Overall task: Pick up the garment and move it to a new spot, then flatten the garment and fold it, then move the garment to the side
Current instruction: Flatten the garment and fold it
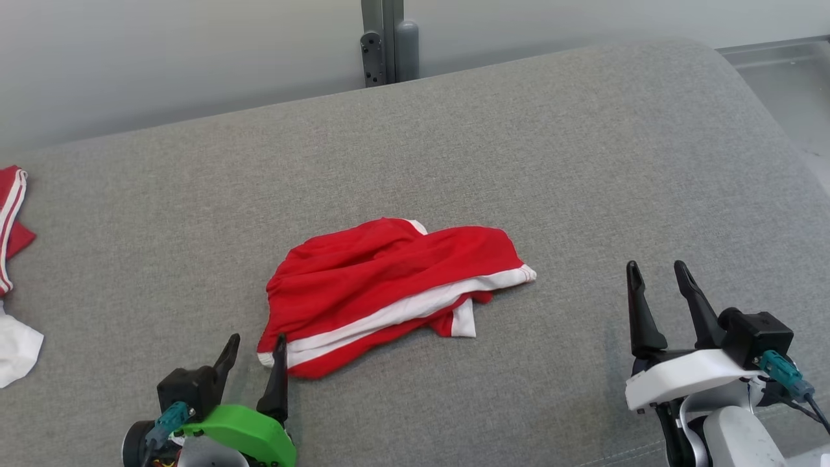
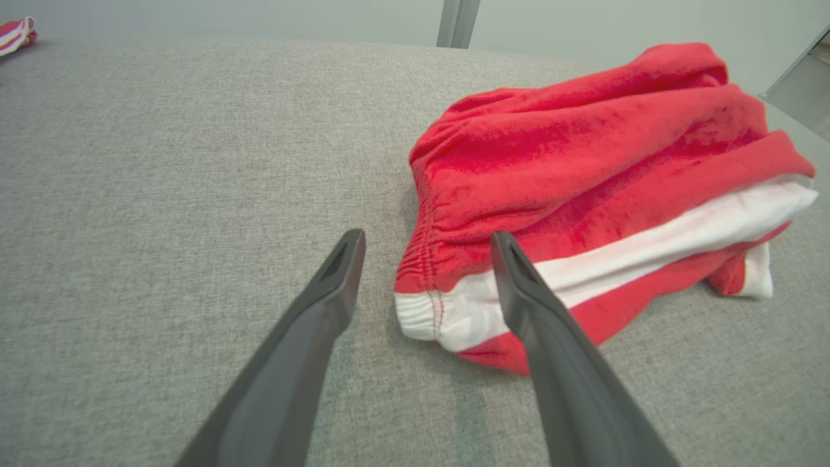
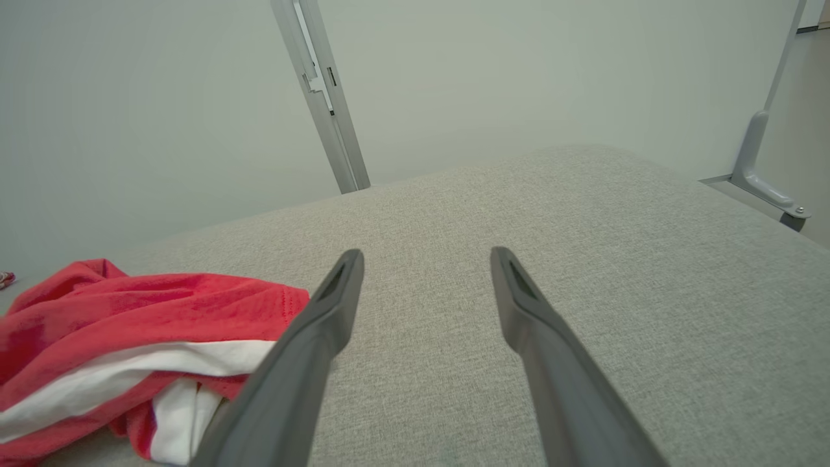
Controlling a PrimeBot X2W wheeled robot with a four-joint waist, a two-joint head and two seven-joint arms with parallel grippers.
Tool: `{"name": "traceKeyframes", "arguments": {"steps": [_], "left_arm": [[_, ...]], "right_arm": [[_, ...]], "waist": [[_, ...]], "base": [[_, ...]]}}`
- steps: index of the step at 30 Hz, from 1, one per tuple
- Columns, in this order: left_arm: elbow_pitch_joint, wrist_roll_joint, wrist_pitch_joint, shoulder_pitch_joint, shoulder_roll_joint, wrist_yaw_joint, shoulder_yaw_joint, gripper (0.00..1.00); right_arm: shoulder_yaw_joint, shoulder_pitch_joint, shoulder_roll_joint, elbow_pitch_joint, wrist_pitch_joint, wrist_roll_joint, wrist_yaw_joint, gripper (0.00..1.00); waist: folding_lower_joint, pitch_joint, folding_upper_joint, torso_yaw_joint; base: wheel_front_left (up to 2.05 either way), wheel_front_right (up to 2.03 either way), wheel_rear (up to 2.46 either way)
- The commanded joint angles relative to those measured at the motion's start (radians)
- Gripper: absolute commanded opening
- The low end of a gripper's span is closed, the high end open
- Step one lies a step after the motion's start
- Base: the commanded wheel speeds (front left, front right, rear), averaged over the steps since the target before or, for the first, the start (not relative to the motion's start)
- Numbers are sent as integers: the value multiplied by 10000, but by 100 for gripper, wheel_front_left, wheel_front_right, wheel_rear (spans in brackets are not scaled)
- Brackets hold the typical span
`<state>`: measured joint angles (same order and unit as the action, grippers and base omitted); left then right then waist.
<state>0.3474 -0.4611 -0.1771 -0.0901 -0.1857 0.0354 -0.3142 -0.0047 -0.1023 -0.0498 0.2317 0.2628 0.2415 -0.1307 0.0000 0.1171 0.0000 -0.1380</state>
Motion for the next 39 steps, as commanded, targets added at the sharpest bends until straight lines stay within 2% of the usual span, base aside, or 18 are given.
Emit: {"name": "traceKeyframes", "arguments": {"steps": [1,7,15,28,39], "left_arm": [[36,-116,-138,150,-19,2,88,100],[-219,-132,-702,505,143,210,414,100],[-1042,144,-883,1153,462,463,919,100],[-1999,1062,-885,2033,1146,32,1911,100],[-1913,1377,-886,1999,1318,-258,2237,100]], "right_arm": [[13,133,-13,6,30,-53,-1,100],[57,294,-13,-221,30,-290,-1,100],[399,486,-14,-639,30,-758,-1,100],[814,809,-14,-561,30,-814,-1,100],[852,764,-14,-354,30,-758,-1,100]], "waist": [[0,-121,0,67],[0,-574,0,340],[0,-967,0,641],[0,-1175,0,840],[0,-1143,0,858]], "base": [[0,0,0],[0,0,0],[0,0,0],[0,0,0],[0,0,0]]}}
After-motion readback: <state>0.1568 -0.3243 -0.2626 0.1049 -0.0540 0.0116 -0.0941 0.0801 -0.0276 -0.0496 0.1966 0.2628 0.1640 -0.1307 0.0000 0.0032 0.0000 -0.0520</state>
